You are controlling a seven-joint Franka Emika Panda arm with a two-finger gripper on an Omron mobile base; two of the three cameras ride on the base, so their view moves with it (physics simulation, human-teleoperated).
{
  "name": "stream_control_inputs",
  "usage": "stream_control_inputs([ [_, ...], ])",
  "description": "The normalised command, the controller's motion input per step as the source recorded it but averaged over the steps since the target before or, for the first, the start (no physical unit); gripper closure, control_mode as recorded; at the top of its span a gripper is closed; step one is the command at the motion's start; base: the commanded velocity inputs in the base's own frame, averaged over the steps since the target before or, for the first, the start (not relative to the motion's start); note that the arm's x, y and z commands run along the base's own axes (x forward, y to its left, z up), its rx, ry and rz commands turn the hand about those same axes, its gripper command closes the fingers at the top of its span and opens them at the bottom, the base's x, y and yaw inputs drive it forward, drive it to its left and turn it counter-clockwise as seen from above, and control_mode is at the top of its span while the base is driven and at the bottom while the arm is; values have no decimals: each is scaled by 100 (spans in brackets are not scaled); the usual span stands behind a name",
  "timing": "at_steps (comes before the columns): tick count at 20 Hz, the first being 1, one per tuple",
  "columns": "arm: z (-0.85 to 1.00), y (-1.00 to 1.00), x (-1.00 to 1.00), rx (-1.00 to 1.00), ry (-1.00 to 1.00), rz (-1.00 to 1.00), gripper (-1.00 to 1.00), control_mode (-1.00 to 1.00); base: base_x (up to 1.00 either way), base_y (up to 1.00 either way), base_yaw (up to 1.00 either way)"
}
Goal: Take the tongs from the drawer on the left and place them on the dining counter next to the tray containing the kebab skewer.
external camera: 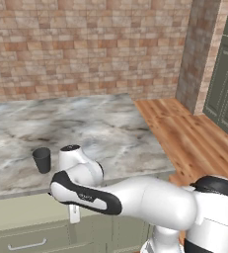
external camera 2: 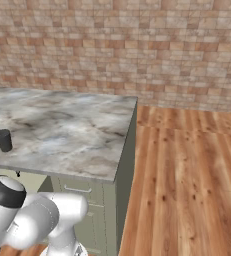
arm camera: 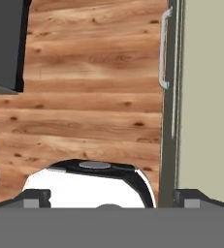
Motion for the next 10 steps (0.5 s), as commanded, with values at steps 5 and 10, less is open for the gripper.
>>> stream_control_inputs([
  [5,-26,0,12,0,-3,0,-100,-100,0,0,0],
  [10,-25,0,25,0,-3,0,-100,-100,0,0,0],
])
